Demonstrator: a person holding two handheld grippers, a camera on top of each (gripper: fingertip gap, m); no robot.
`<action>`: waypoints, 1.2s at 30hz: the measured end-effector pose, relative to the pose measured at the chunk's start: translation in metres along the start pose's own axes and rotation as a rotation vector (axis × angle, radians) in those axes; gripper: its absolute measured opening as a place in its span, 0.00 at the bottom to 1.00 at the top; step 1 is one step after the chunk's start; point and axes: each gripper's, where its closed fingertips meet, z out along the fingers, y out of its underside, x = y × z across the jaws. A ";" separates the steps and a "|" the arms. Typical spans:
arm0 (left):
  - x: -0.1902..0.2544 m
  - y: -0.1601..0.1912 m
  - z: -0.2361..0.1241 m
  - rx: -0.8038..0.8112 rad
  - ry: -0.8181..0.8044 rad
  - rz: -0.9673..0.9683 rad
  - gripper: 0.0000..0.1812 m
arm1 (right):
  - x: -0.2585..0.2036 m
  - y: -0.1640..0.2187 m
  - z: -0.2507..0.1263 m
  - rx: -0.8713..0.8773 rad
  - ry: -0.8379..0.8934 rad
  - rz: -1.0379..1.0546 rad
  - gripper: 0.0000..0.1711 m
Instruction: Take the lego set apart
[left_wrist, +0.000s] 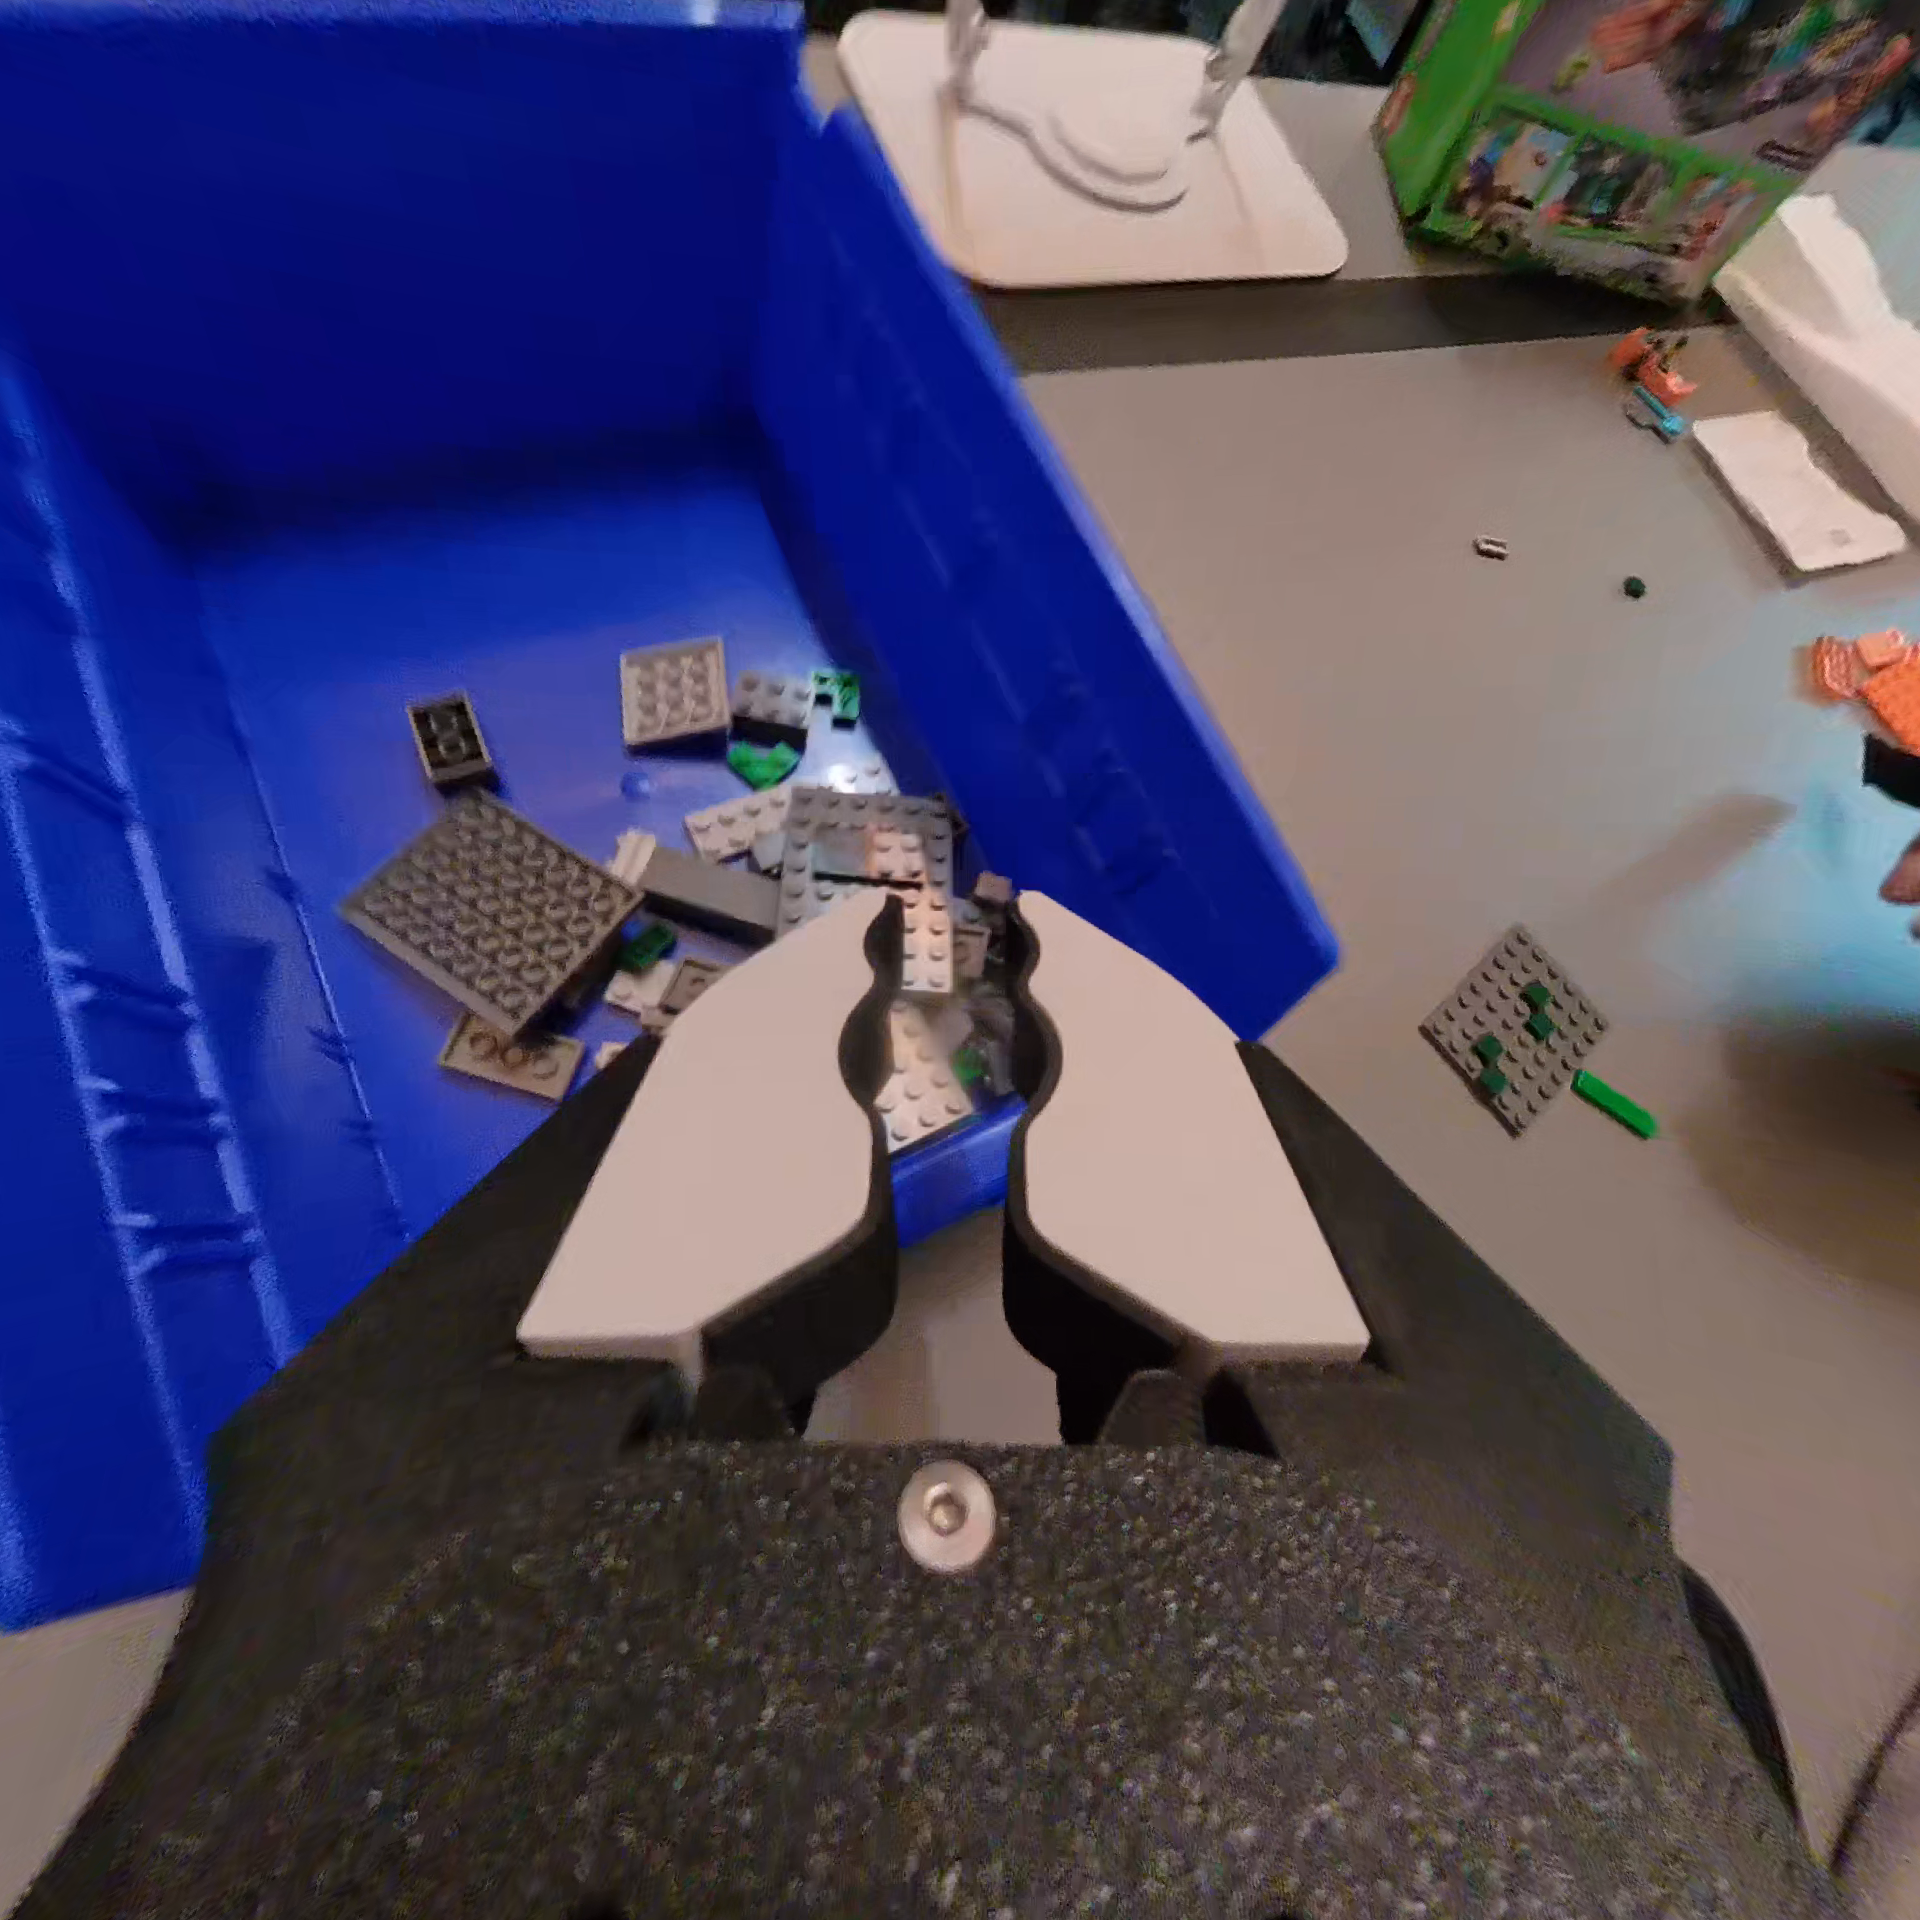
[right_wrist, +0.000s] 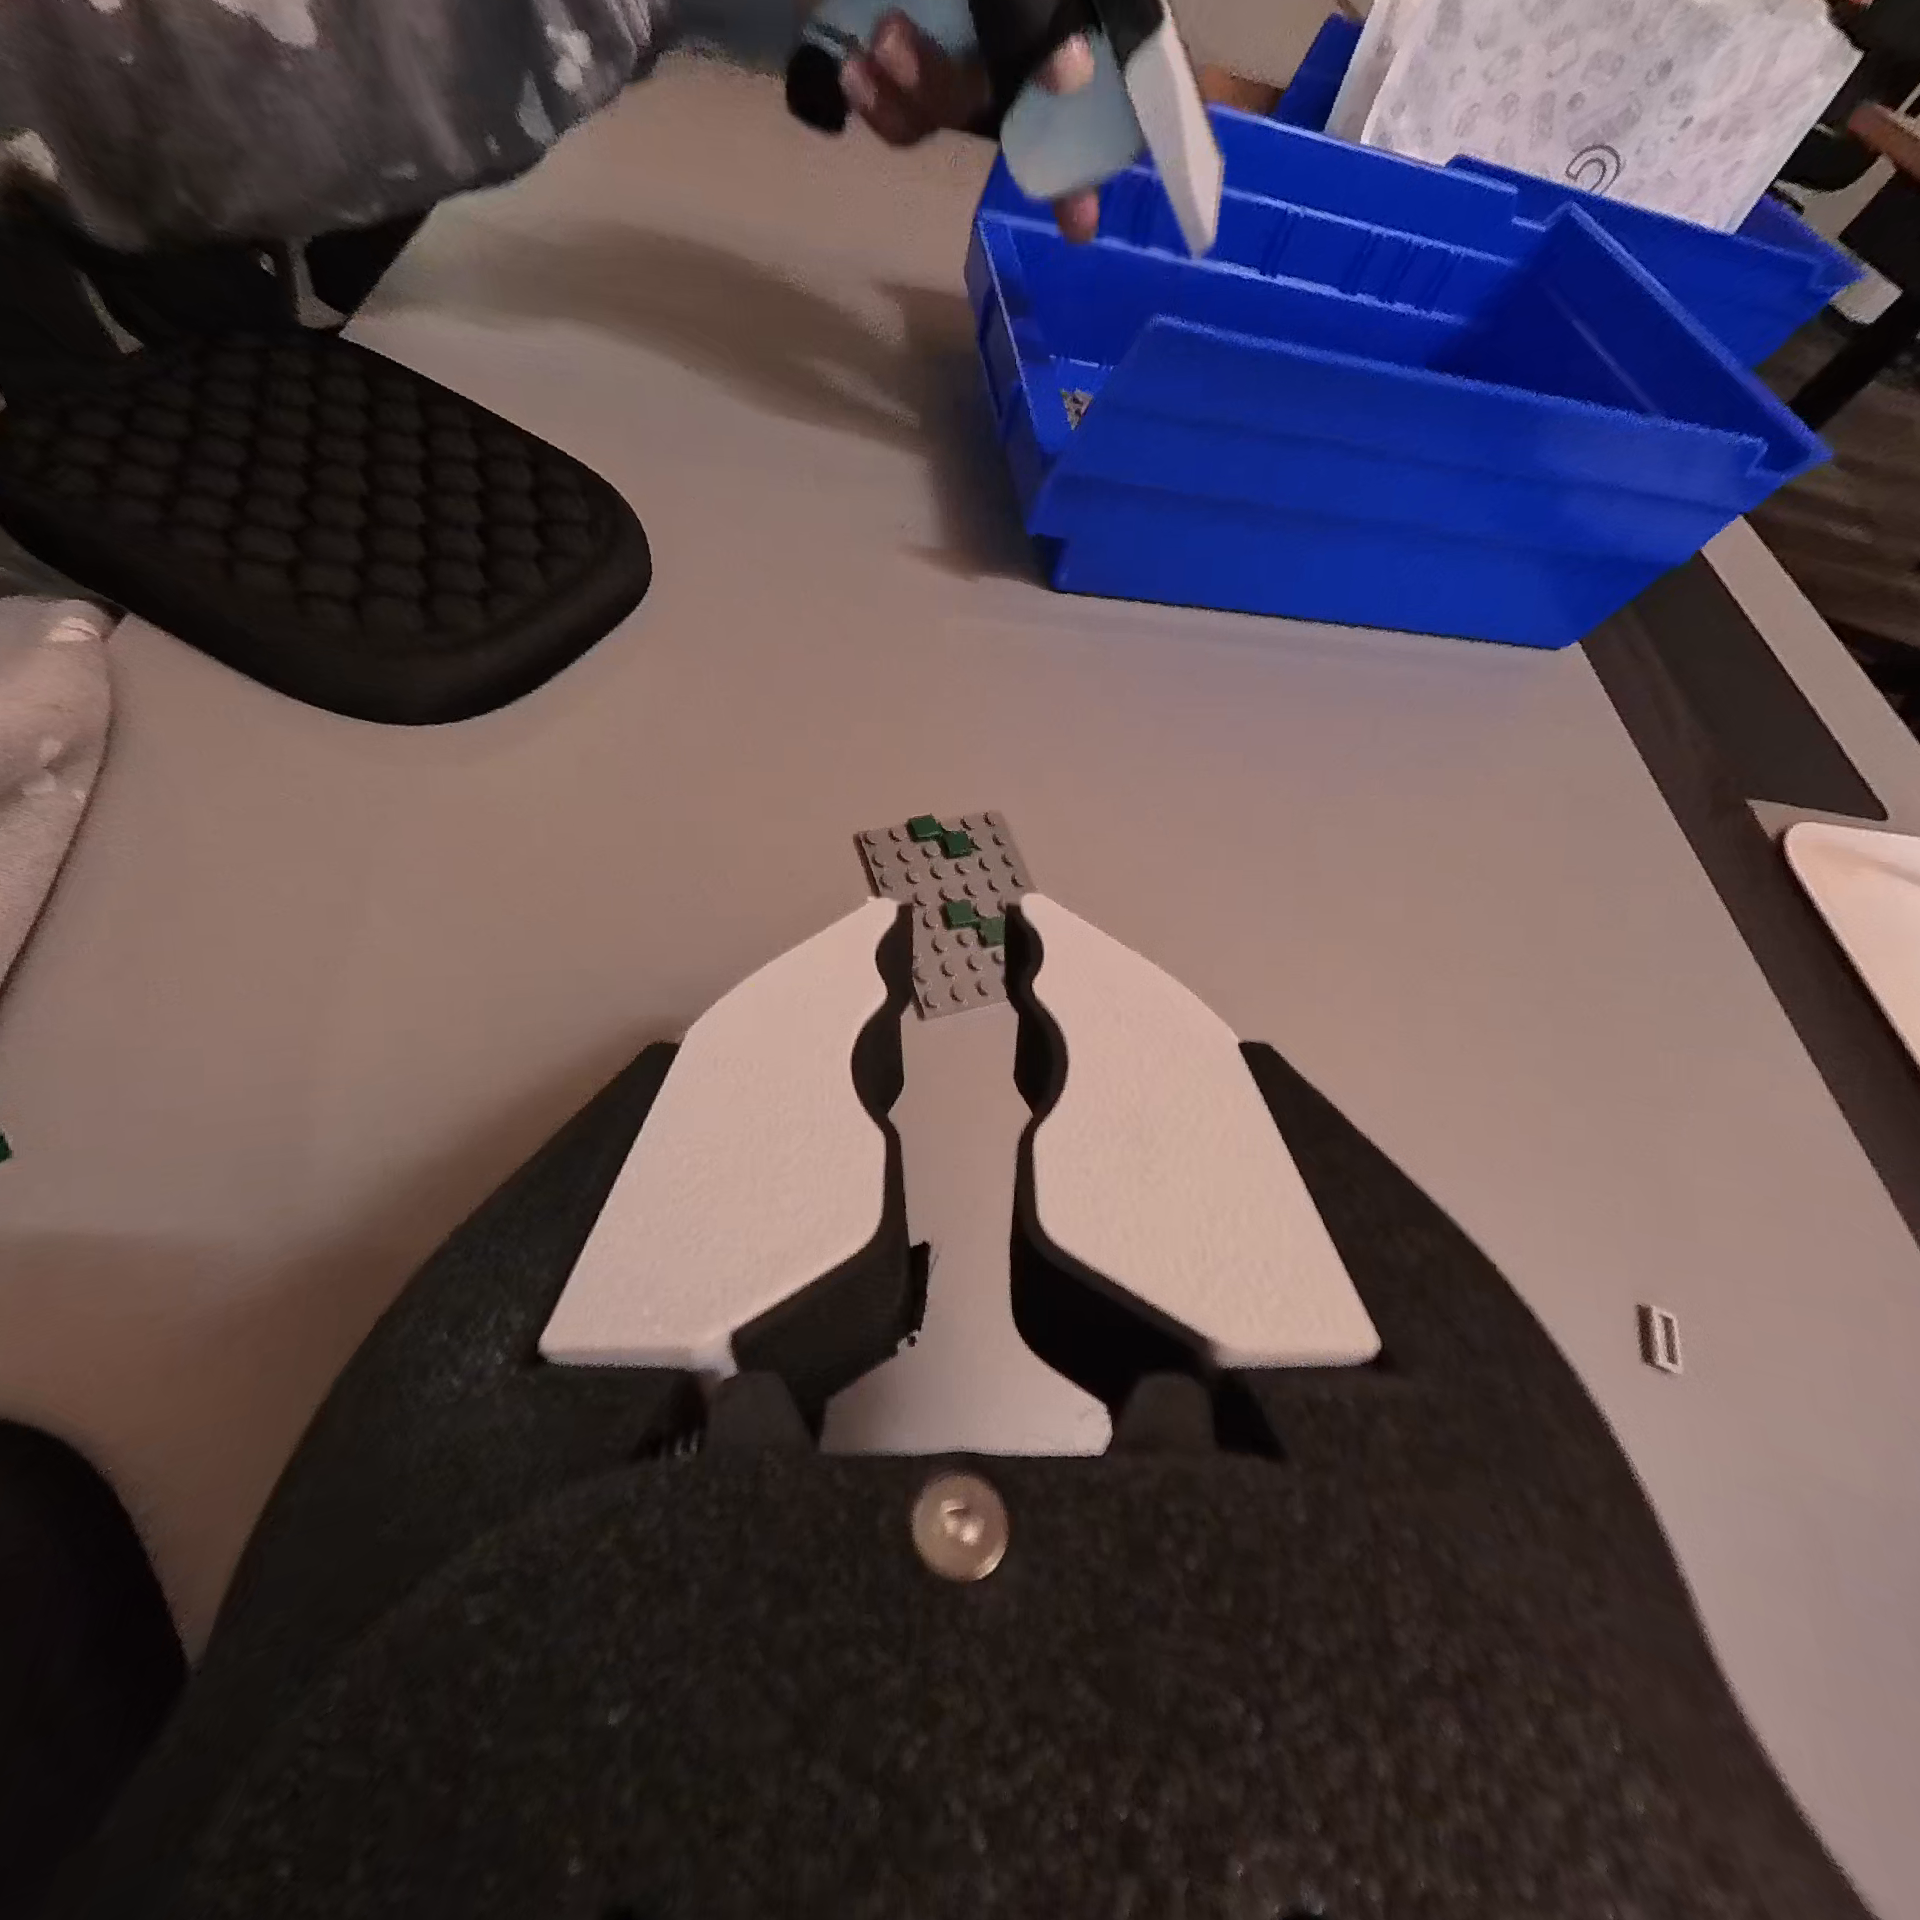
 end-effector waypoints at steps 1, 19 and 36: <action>0.010 -0.005 -0.006 0.019 -0.007 0.052 0.10 | 0.000 0.002 0.001 -0.006 -0.002 0.006 0.10; 0.185 0.115 0.081 -0.359 0.312 0.716 0.31 | -0.008 0.034 0.016 -0.175 -0.015 0.007 0.10; 0.213 0.107 0.057 -0.295 0.494 0.969 0.27 | -0.004 0.024 0.011 -0.088 -0.106 0.266 0.20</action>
